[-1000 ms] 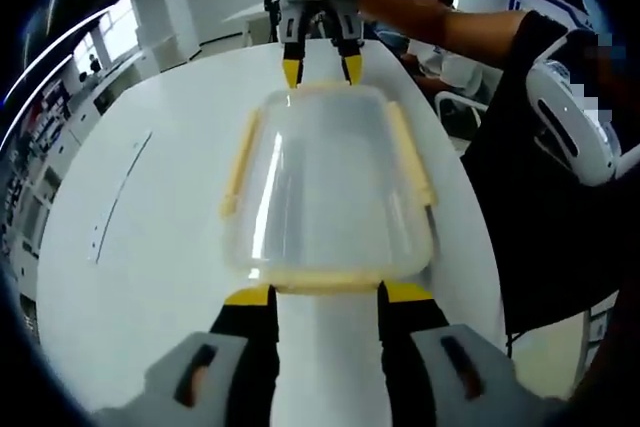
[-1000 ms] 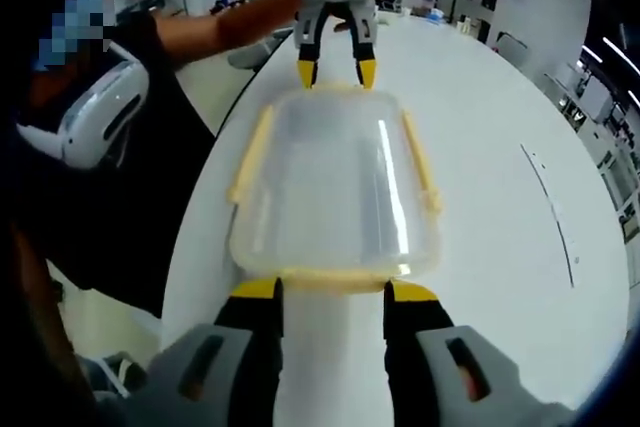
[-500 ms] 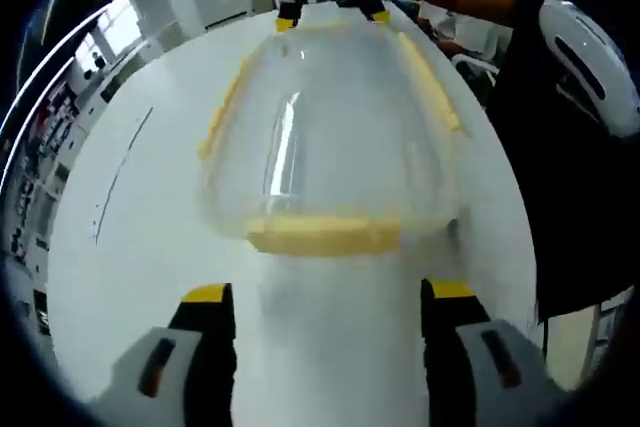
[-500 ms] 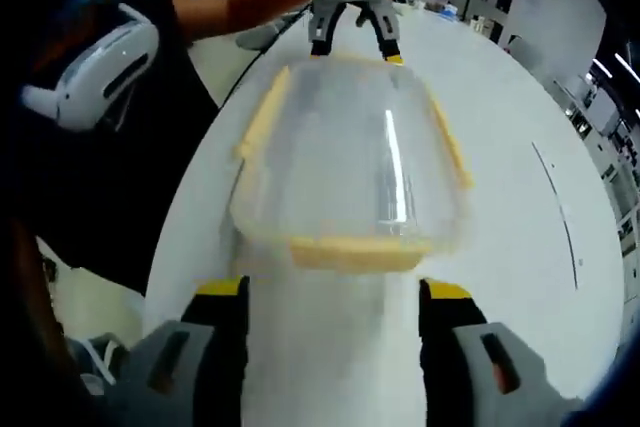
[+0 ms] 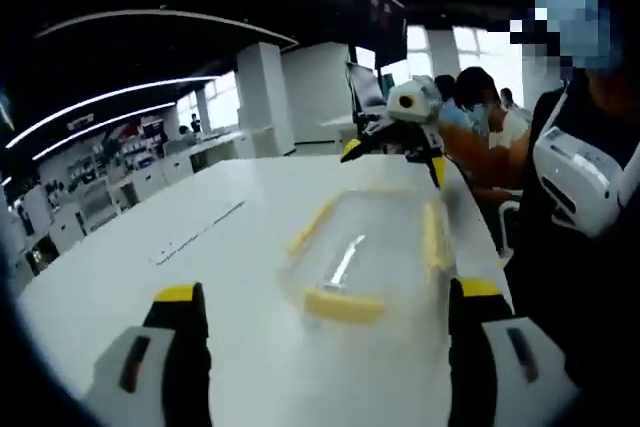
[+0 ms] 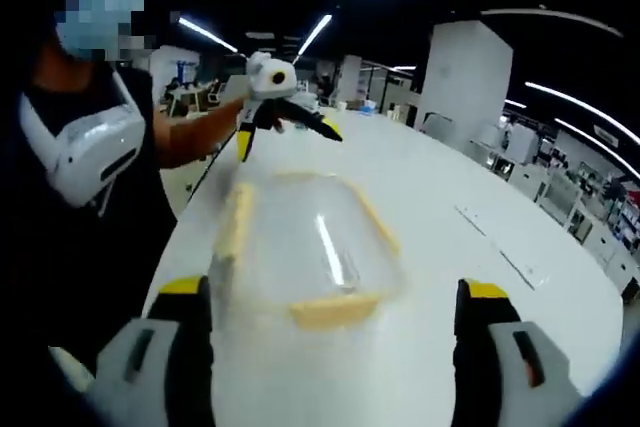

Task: Snap each plastic latch of the storage box into its locked position after aligning the lid with the box until every specified latch is closed and the lid sits flush.

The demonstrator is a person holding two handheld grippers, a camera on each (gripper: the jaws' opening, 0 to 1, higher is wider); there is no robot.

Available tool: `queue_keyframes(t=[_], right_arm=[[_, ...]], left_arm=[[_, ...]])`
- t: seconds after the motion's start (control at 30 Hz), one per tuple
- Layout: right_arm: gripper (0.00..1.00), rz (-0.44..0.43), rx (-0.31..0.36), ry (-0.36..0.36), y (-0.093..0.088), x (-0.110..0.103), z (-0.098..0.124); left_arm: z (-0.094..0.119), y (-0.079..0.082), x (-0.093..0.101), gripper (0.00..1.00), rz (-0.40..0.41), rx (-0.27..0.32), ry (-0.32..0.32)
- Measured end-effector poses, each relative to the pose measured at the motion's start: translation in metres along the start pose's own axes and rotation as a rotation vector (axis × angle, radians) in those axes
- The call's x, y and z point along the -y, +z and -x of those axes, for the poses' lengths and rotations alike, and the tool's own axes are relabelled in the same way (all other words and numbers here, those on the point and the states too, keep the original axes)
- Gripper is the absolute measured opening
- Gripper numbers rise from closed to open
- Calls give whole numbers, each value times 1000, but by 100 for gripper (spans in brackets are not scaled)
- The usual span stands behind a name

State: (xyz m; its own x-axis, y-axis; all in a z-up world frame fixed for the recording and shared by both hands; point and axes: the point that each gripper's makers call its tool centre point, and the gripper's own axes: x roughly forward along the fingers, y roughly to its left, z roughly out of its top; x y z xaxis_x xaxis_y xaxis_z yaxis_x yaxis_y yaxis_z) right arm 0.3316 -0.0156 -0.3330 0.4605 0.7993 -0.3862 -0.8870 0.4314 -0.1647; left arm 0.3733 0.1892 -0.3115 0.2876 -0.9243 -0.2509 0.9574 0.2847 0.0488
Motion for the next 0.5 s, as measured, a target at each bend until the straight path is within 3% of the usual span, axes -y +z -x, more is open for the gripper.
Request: queue_keyframes(t=[0.1,0.2,0.3,0.43,0.5], right_arm=[[100,-53,115,-64,19,-5,6],[100,-74,200,-145,27,-7,13],[96,-90,254,-192,29,-10,19],[92,-101,210,-202,11,-20,11],[90,-99,177,-191,-4,-29,4]], left_arm=[[4,3,1,100,35,62,73],[7,-7,0,100,42,70,160],[6,-12,11,100,73,97,145],[5,-21,20,95,89,122,125],[3,-33,23,90,66,92,131]])
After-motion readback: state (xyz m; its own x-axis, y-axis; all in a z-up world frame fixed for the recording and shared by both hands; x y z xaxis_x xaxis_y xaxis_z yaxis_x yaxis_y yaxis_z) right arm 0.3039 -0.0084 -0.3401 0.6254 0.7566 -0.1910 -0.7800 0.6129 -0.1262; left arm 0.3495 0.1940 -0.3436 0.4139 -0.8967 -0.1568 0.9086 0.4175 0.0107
